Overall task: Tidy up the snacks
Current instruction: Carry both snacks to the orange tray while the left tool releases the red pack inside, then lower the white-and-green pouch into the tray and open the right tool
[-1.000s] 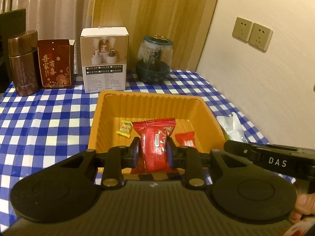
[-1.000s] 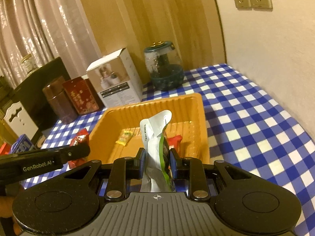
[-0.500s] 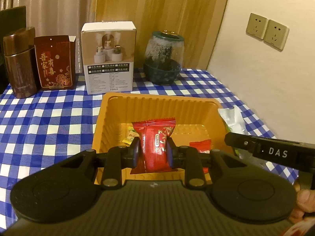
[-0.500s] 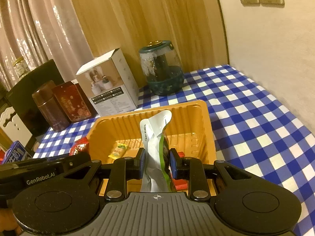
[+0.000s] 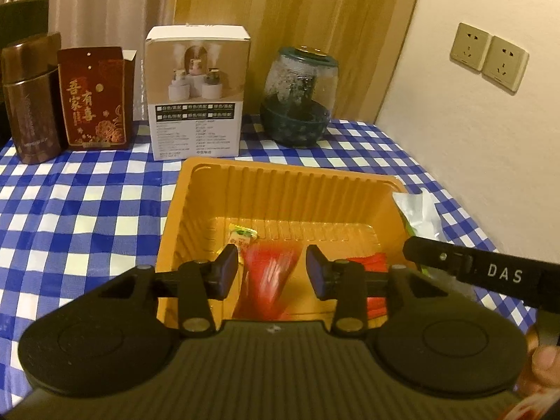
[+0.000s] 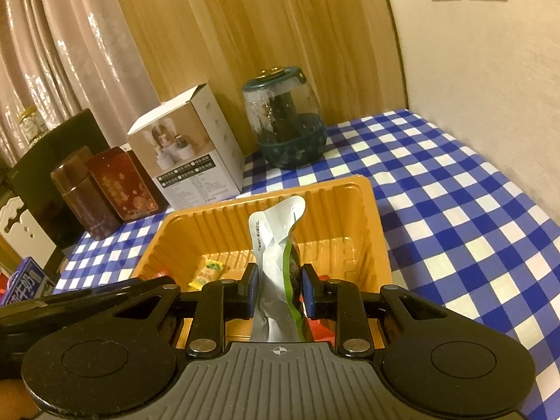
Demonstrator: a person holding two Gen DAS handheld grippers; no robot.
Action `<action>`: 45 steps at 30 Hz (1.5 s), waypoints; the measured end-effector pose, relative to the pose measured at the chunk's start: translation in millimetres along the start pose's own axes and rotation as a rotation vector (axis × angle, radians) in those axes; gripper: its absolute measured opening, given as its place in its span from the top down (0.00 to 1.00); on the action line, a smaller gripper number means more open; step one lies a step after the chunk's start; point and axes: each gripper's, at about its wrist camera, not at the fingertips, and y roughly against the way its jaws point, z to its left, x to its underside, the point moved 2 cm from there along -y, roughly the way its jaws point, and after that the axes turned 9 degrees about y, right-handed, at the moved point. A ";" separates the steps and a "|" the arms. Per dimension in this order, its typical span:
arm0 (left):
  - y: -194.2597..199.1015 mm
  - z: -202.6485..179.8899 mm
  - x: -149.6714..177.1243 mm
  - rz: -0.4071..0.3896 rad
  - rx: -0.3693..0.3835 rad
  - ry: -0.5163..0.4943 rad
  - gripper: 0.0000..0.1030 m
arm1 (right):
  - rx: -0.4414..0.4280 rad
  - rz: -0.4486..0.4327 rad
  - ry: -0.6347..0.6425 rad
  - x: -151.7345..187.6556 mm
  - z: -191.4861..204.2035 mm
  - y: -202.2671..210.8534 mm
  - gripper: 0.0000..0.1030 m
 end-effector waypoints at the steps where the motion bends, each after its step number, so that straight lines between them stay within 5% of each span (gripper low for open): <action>1: 0.6 1.0 0.2 0.002 -0.004 0.000 0.63 | 0.002 0.000 -0.004 0.1 -0.9 0.1 0.75; 34: 5.9 2.1 -0.2 0.010 -0.006 -0.013 0.62 | -0.001 -0.074 -0.043 -3.2 -4.5 0.0 0.74; 36: 6.2 2.6 0.3 0.010 -0.004 -0.016 0.62 | -0.025 -0.074 -0.034 -2.8 -3.8 -3.4 0.59; 37: 6.1 3.2 0.6 0.011 -0.005 -0.015 0.62 | -0.036 -0.077 -0.042 -2.3 -4.5 -4.2 0.28; 38: 6.6 3.9 1.0 0.012 -0.006 -0.016 0.62 | -0.036 -0.097 -0.057 -1.2 -6.0 -2.6 0.20; 45: 7.7 6.2 0.1 0.008 -0.011 -0.008 0.62 | -0.014 -0.107 -0.106 -2.5 -16.6 1.9 0.20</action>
